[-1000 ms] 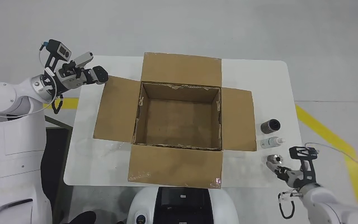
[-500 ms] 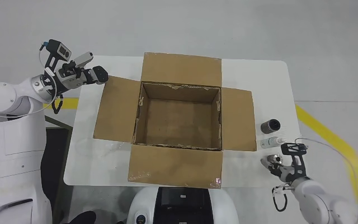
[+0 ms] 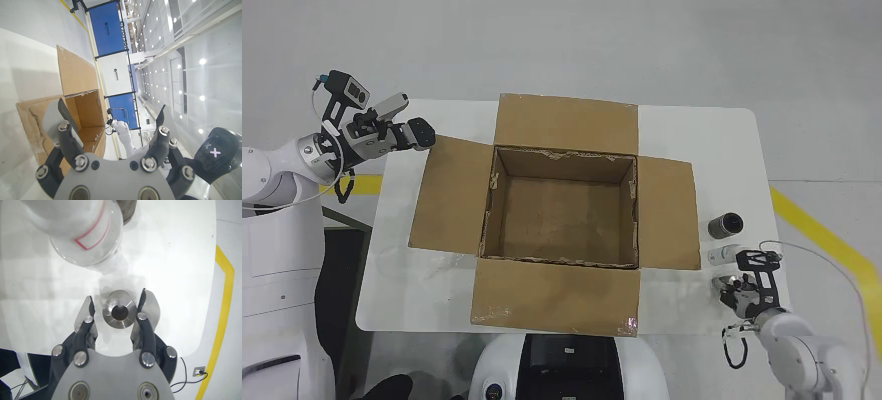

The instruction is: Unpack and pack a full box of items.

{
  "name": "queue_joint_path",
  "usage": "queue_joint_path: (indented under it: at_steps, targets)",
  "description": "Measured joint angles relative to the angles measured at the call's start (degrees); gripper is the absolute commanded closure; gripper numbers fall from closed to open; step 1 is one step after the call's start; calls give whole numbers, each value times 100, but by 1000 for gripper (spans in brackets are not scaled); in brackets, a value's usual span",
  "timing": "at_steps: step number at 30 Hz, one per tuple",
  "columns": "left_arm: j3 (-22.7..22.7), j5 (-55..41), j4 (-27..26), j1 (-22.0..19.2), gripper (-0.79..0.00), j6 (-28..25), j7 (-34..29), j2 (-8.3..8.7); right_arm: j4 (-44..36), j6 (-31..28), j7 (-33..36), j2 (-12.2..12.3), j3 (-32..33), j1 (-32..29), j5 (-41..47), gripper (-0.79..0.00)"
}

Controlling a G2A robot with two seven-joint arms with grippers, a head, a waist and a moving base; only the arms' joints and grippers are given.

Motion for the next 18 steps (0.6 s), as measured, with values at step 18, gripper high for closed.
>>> queue_joint_path:
  at_steps: [18]
  targets:
    - [0, 0, 0, 0, -785, 0, 0, 0, -683, 69, 286, 24, 220, -186, -37, 0]
